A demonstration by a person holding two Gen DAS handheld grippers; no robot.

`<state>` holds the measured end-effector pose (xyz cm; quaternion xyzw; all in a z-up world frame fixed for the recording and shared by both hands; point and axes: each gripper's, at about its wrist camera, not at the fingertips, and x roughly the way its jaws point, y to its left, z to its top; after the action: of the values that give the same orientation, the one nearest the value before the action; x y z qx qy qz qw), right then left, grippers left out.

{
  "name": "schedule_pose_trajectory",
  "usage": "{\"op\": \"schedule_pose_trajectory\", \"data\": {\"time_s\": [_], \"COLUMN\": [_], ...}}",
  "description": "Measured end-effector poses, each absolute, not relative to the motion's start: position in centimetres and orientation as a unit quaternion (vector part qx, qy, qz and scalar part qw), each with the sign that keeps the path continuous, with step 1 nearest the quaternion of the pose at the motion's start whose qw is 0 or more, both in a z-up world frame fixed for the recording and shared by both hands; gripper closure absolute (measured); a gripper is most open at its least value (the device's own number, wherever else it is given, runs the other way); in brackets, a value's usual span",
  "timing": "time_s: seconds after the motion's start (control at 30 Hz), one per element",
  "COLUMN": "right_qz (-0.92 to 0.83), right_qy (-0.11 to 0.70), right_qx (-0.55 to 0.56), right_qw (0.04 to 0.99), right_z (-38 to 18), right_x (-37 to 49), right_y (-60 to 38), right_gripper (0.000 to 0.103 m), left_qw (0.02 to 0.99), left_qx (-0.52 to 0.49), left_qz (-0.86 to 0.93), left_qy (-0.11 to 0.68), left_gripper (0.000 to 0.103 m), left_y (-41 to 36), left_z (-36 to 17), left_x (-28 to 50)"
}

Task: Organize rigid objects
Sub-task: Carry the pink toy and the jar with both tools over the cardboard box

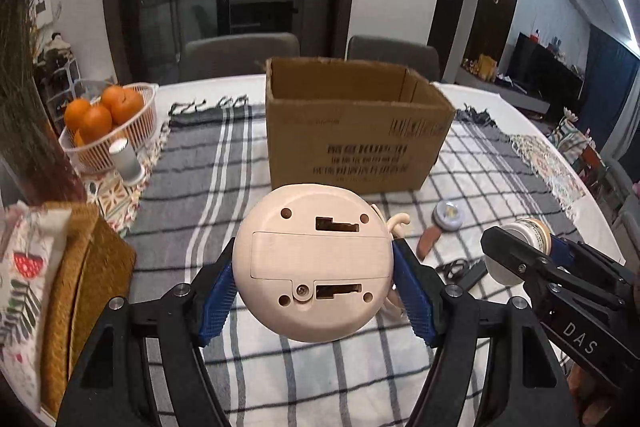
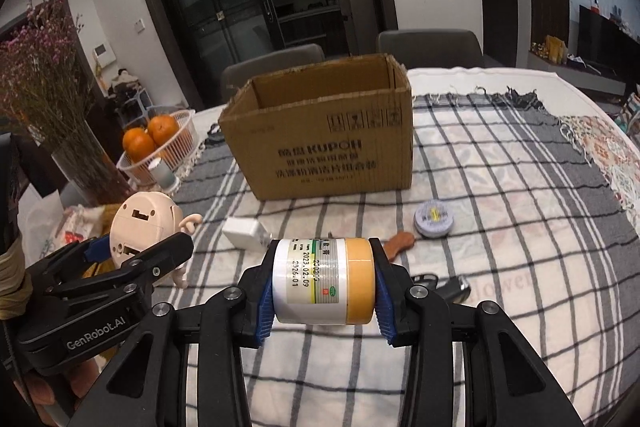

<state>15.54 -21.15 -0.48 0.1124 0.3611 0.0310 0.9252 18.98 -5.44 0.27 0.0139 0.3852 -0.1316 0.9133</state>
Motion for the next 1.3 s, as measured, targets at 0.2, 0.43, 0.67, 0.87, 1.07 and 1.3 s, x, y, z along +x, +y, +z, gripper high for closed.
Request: {"op": "schedule_pose_trajectory", "data": {"time_s": [0.2,0.43,0.67,0.87,1.07,1.3], "right_qz": [0.030,0.029,0.023,0.023,0.033,0.037], "right_qy": [0.336,0.307,0.279,0.265,0.277,0.305], "right_qx": [0.119,0.127,0.118,0.116,0.117,0.099], "right_qw": [0.934,0.943,0.953,0.957,0.953,0.947], "right_z": [1.2,3.2,5.0,6.4,7.0,7.2], "right_x": [16.6,18.2,20.0,21.9,24.3,27.6], "right_y": [-21.6,-22.3,-22.8,-23.2,-23.6,-23.9], "right_gripper": [0.062,0.062,0.062,0.061,0.062,0.062], "left_qw": [0.923,0.931,0.935,0.932,0.928,0.921], "left_qx": [0.014,0.007,0.011,0.008,0.013,0.023], "left_qz": [-0.133,-0.135,-0.135,-0.141,-0.143,-0.148], "left_qy": [0.361,0.339,0.327,0.334,0.343,0.361], "left_gripper": [0.031,0.031,0.031,0.031,0.031,0.031], "left_y": [-5.9,-6.2,-6.6,-7.0,-7.5,-8.2], "left_z": [2.2,4.2,5.5,6.1,6.5,6.8], "left_x": [20.1,21.8,23.8,25.8,28.0,30.8]}}
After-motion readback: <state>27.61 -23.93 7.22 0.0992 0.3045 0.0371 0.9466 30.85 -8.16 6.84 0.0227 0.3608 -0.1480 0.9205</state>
